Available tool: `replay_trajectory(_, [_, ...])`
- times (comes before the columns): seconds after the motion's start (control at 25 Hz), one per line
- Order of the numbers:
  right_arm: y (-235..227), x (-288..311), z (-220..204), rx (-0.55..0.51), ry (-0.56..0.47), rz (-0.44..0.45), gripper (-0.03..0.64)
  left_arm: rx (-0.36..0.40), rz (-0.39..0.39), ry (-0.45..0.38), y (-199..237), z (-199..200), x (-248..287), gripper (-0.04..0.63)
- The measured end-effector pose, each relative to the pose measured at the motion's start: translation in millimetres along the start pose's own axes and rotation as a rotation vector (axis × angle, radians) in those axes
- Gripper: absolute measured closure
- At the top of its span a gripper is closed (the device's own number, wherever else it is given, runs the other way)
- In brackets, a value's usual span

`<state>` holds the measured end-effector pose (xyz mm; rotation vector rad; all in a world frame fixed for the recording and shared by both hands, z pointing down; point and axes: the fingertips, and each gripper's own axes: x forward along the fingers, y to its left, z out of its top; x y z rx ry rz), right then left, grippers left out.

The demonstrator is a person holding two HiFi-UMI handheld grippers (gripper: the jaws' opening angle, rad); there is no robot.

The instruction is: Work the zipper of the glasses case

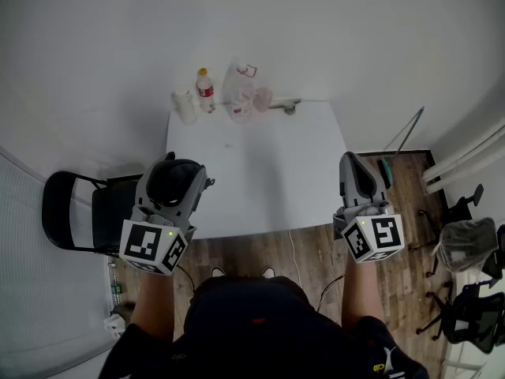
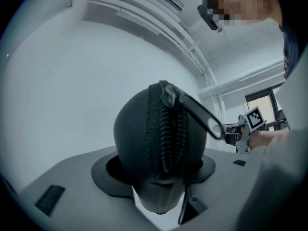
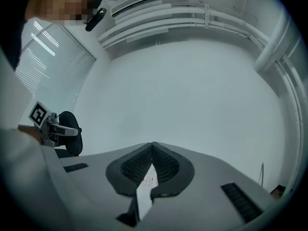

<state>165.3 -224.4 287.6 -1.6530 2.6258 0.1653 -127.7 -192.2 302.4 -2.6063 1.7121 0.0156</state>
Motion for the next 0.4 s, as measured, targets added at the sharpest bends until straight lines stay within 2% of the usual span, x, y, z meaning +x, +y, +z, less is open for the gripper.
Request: replay_trajectory(0.4, [11.9, 3.7, 1.4, -0.008, 0.0, 0.027, 0.597, 0.007, -0.025, -0.01, -1.9, 3.1, -1.1, 0.325])
